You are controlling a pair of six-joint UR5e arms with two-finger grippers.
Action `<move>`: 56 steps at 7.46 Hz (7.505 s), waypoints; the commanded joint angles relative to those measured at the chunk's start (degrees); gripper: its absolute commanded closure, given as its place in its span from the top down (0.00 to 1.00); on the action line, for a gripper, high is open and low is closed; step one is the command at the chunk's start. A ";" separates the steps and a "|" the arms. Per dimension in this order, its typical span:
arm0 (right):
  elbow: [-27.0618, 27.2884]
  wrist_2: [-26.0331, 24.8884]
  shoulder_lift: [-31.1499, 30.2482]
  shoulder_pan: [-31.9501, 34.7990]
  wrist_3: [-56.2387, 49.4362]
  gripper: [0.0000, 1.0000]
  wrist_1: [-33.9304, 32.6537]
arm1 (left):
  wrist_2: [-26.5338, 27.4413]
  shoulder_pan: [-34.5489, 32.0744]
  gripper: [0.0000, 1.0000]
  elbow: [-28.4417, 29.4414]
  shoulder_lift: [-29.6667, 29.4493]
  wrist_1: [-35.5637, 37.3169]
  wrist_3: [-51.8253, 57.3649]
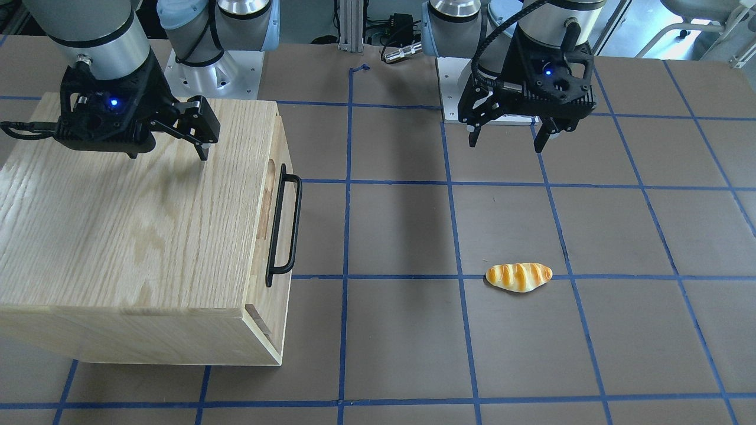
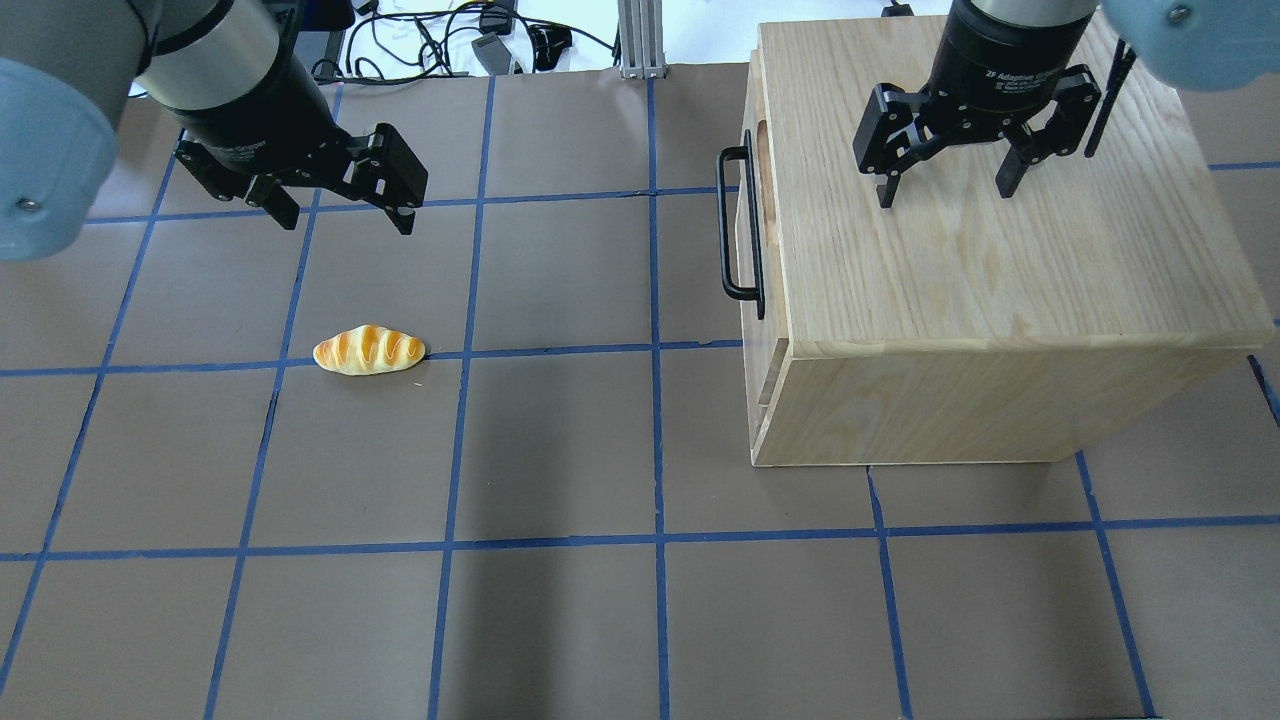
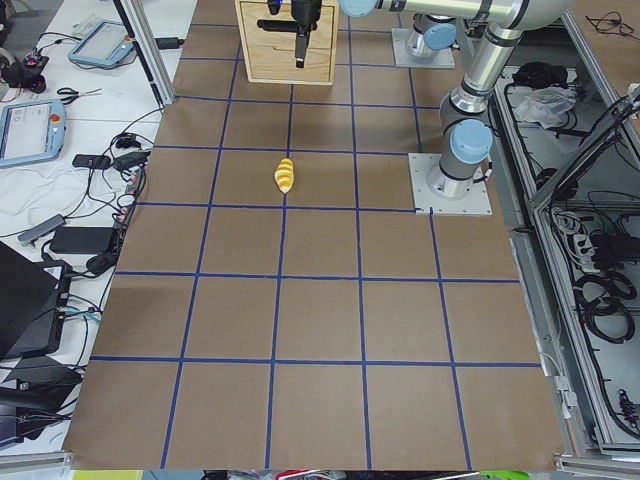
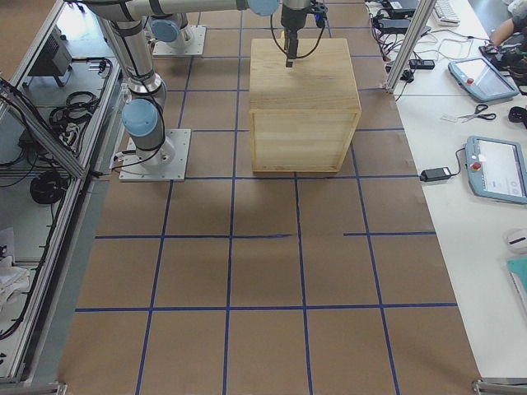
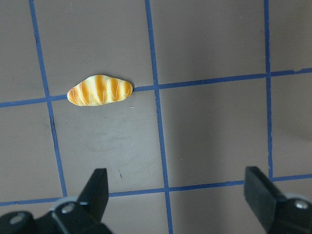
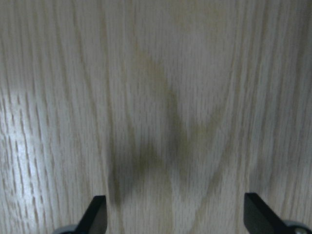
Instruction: Open upper drawer
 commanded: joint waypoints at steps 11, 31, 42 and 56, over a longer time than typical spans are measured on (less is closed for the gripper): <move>0.00 0.00 0.00 0.04 0.01 1.00 0.00 | -9.01 -2.88 1.00 -0.54 -6.11 7.31 -10.96; 0.00 0.00 0.00 -0.05 0.01 1.00 0.00 | -18.87 -16.78 1.00 0.25 -20.28 27.72 -31.12; 0.00 0.00 0.00 -0.05 0.01 1.00 0.00 | -18.08 -16.70 1.00 -0.45 -20.63 27.30 -24.18; 0.00 0.00 0.00 0.04 0.01 1.00 0.00 | -12.10 -11.26 1.00 -1.24 -18.61 21.67 -8.71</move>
